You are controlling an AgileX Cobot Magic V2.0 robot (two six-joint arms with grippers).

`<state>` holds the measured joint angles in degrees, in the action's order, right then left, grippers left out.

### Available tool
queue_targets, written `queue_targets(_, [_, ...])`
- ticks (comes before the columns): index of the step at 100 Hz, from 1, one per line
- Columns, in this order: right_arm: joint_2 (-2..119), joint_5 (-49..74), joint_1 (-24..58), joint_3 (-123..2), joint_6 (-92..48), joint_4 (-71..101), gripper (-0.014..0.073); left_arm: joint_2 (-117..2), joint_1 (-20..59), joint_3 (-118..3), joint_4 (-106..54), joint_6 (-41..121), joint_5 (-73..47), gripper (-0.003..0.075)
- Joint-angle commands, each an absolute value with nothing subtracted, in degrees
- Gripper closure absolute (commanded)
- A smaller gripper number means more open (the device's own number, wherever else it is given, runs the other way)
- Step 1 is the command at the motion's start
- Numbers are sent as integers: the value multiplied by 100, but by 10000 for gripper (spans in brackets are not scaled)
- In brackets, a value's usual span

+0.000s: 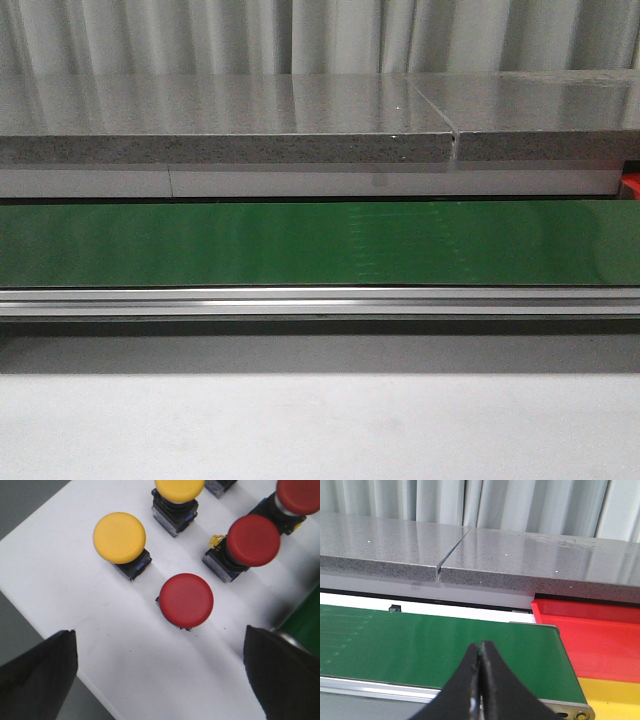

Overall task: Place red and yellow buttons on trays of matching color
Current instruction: 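Move the left gripper down over the red push-button nearest the conveyor, then grasp the red button with the left gripper and set it on the belt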

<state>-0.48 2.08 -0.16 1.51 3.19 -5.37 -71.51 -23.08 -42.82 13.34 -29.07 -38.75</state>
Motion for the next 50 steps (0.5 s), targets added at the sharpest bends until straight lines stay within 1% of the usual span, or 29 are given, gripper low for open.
queue_targets(1, [-142,-244,-21,96,315,-561,713,-7319,-2360,-4500,1349,-2966,-3529,83])
queue_targets(29, [-142,-244,-21,96,315,-561,713,-8179,-2360,-4872,1349,-2933,-3477,83])
queue_targets(50, [-142,-244,-21,96,315,-561,713,-8599,-2360,-5003,1363,-2933,-3374,83])
